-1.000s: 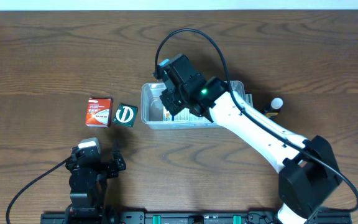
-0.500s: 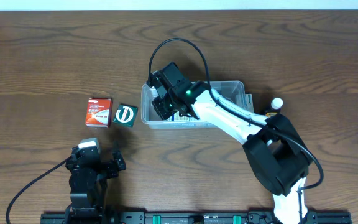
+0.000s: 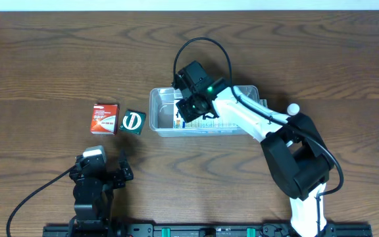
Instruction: Pack container
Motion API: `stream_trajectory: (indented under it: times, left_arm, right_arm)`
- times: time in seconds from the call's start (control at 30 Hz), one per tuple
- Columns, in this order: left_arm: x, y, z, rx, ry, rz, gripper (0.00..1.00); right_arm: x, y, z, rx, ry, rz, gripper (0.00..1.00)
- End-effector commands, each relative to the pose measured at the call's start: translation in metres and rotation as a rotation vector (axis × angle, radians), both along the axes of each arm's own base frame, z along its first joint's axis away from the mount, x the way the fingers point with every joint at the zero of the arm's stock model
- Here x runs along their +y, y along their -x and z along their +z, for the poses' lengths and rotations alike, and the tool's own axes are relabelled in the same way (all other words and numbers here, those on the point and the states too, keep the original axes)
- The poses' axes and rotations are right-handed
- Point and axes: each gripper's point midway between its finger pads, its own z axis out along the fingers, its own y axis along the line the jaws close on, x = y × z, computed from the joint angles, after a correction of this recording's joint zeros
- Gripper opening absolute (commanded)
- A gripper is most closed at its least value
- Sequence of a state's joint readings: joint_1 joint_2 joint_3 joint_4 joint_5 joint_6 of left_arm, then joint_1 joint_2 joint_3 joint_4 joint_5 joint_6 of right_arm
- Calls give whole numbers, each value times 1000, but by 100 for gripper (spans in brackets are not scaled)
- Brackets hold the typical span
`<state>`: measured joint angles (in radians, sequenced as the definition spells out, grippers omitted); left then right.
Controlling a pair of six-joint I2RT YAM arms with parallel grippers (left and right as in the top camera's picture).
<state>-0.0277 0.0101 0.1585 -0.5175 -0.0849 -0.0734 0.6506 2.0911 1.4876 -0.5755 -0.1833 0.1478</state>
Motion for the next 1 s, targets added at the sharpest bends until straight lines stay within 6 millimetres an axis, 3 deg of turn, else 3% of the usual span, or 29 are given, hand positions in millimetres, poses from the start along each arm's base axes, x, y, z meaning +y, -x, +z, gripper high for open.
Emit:
stream_trajectory:
  times: [0.0,0.3,0.53,0.7,0.97]
  left_arm:
    - [1,0,-2,3,-9,2,98]
    - [1,0,-2,3,-9,2,98]
    - [1,0,-2,3,-9,2,98]
    - [1,0,-2,3,-9,2,98]
    - [1,0,-2,3,-9,2,98]
  right_arm:
    - [-14,1,-14,18,56,3,18]
    - [37,0,9,-68,-118,136,20]
    - [50,11,0,-72,-101,168,21]
    - [42,8,-25,-89,-6,144,22]
    - [10,3,-34,-44,76,91,18]
